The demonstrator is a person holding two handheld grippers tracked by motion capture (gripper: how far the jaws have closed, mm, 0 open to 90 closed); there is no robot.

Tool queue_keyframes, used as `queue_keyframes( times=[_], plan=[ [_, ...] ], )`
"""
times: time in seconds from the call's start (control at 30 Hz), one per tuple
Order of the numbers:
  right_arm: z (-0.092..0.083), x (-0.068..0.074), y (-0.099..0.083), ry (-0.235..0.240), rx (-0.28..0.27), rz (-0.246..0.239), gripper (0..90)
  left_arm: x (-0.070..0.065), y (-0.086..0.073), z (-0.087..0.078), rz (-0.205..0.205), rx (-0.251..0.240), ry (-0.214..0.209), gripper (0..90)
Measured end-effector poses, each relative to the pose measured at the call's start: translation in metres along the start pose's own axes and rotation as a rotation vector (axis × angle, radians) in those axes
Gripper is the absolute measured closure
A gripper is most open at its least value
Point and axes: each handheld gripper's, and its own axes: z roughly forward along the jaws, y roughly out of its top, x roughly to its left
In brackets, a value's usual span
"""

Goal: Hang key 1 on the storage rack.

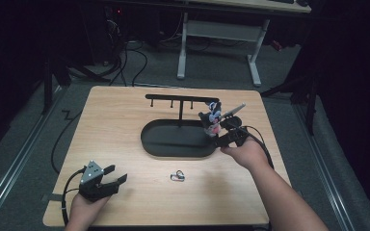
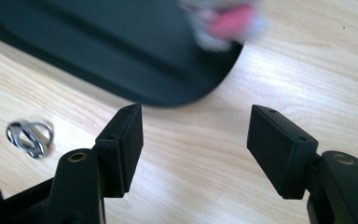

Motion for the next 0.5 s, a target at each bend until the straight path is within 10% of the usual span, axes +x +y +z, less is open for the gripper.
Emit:
queue_keyframes(
  times=[0.5],
  plan=[
    [0.024, 0.003, -0.088, -0.024, -0.174, -0.094, 41.4, -0.015, 0.004, 0.005, -0.013, 0.049, -0.014, 42.6]
  ],
)
